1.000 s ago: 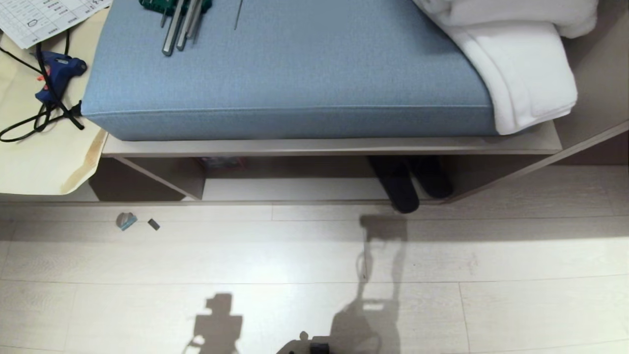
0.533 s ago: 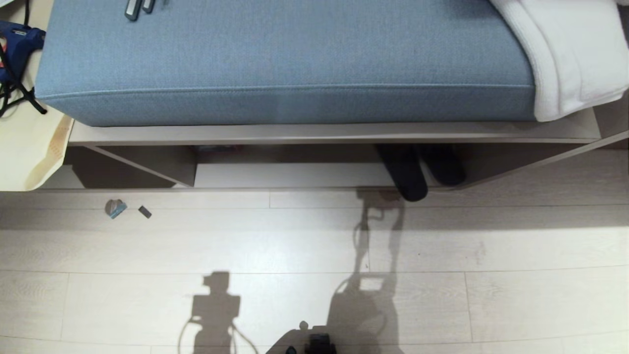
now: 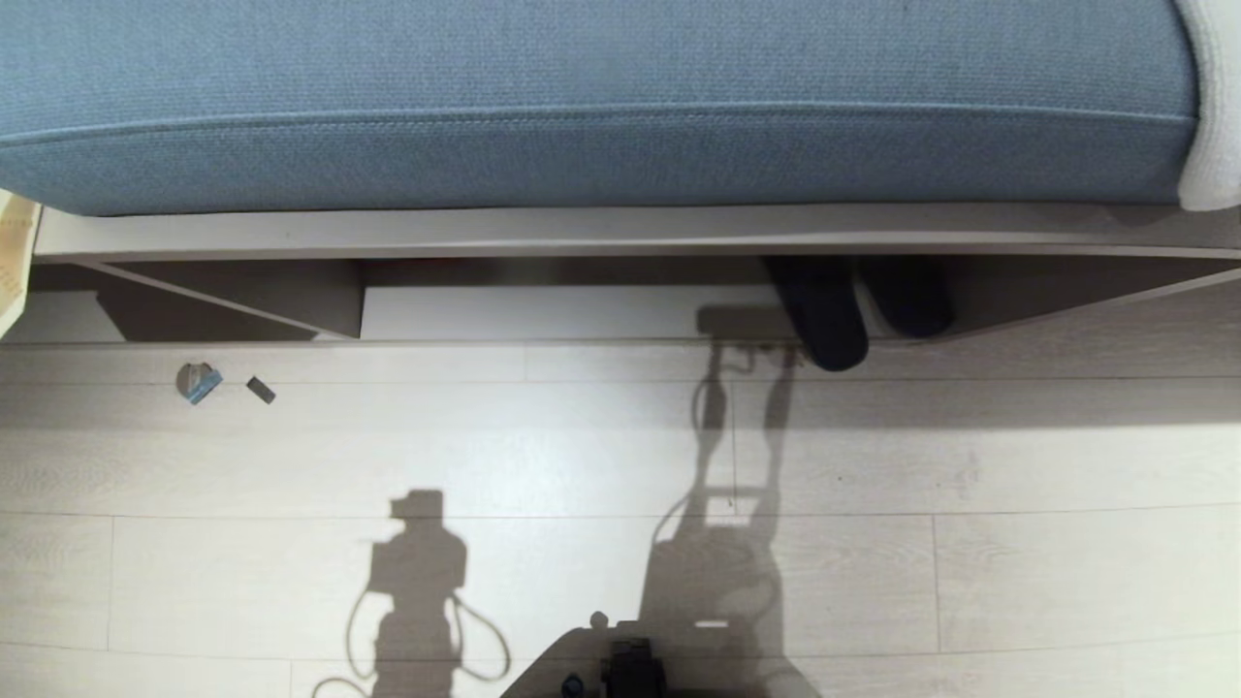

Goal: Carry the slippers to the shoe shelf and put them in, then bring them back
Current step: Pick up the slippers in the shoe cabinet

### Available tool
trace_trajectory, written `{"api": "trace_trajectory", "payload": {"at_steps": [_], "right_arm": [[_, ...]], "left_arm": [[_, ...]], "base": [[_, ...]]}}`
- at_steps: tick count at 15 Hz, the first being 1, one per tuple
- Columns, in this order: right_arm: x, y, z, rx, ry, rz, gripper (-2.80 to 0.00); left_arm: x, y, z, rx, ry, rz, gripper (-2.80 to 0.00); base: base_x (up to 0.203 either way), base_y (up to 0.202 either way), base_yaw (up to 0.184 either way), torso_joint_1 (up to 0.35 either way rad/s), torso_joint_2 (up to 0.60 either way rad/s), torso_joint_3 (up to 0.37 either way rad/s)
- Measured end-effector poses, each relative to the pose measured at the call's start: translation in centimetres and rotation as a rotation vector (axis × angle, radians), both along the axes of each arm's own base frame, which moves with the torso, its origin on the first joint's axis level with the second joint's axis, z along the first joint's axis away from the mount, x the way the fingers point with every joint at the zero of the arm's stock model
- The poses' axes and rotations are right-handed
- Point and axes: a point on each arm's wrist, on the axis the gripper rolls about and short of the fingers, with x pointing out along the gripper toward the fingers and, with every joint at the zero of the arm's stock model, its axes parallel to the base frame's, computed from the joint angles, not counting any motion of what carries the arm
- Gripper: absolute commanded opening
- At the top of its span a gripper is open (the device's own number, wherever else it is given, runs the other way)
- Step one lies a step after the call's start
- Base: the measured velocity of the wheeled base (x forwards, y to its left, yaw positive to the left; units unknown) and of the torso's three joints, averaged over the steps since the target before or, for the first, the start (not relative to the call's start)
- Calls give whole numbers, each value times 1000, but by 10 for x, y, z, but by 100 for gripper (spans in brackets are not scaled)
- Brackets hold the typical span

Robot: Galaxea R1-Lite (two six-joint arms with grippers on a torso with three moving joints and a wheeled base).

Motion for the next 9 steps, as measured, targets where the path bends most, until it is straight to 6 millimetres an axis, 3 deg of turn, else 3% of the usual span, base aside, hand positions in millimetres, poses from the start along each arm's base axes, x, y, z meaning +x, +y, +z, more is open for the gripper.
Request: {"api": "trace_trajectory", "payload": {"at_steps": [9], "right_arm": [[0, 0, 0, -1, 0, 0, -280]], "left_arm": [[0, 0, 0, 0, 0, 0, -280]], "base": [[0, 0, 0, 2, 1, -196]]}}
